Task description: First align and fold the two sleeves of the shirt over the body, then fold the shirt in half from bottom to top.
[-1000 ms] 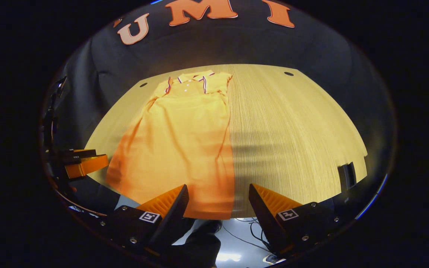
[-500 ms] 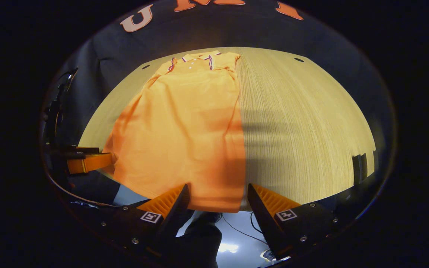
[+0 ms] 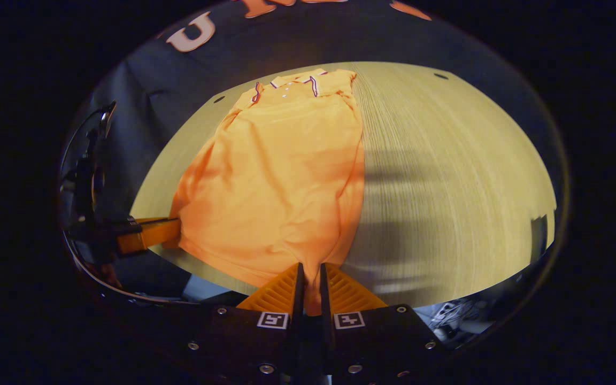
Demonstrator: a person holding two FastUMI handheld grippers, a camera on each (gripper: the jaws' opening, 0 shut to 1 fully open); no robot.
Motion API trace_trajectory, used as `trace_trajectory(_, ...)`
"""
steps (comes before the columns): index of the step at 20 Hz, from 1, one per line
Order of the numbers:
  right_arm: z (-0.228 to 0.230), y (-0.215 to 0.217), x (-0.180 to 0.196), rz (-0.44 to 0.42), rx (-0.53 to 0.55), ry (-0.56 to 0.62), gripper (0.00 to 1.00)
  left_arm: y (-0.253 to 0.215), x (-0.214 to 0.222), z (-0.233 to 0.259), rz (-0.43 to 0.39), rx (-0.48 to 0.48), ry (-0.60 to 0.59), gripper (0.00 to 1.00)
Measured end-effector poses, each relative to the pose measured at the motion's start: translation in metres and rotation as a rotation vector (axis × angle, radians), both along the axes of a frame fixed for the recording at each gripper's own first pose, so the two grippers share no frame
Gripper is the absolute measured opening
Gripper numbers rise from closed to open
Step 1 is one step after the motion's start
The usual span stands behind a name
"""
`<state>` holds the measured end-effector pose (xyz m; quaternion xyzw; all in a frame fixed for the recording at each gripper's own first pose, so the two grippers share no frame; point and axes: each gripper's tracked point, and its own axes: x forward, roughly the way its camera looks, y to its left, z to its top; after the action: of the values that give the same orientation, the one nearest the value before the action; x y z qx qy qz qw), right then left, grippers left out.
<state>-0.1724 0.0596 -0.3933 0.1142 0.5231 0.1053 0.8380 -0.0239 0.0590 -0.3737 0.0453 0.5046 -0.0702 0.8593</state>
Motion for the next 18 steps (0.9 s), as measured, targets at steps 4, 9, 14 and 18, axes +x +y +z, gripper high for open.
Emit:
trace_trajectory(4,0.015,0.011,0.011,-0.019,0.110,-0.055,0.13,0.005,0.004,0.006,0.059,-0.062,-0.016,0.02)
trace_trajectory(9,0.019,0.009,0.030,-0.082,0.146,-0.082,0.05,0.003,0.011,0.023,0.043,-0.064,-0.063,0.02)
trace_trajectory(14,0.029,0.012,0.033,-0.107,0.184,-0.088,0.00,-0.002,0.016,0.035,0.015,-0.085,-0.105,0.01)
trace_trajectory(18,0.058,0.001,0.059,-0.133,0.159,-0.219,0.00,-0.005,0.032,0.053,0.015,-0.127,-0.147,0.02)
